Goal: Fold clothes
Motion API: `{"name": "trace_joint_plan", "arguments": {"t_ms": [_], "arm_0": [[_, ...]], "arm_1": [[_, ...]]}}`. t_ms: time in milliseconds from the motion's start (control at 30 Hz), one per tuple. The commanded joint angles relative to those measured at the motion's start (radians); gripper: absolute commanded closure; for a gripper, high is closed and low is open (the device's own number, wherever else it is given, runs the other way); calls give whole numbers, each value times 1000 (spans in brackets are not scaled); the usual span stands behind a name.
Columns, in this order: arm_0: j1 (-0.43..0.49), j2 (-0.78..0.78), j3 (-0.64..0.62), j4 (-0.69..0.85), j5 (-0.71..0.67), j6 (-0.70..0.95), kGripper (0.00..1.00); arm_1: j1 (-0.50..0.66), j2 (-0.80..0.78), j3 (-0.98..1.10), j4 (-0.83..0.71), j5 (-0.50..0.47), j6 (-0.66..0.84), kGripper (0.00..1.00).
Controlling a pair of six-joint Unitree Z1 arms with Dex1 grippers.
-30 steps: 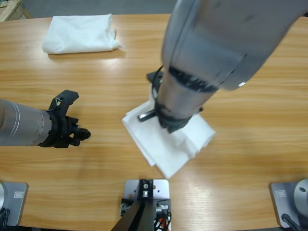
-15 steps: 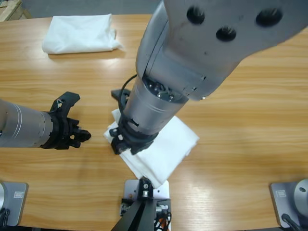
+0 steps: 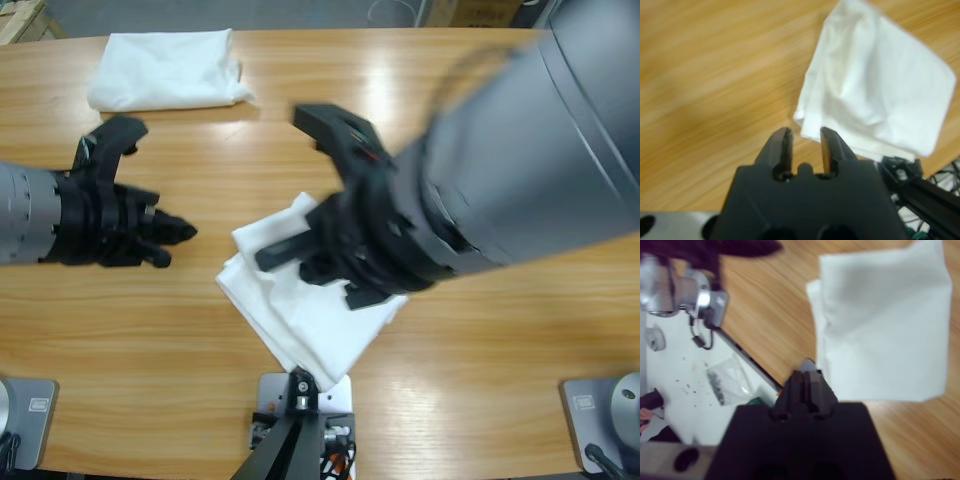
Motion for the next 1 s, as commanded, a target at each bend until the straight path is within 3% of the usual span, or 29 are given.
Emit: {"name": "trace_joint_plan", "arguments": {"t_ms": [33,267,633,1000], "arm_0": [[-2,95,-217,3,-121,103,1000],[-2,190,-233,12,-276,130,1000],[-2,338,-289,-7,-311,131,1000],[-2,357,-291,-7,-324,134,1000]], "arm_1": [[-187,-114,525,-377,103,72,1000],[-238,-119,622,-485,138,73,1000],[-238,-94,691,-564,132,79,1000],[-238,-1,728,-664,108,81,1000]]}}
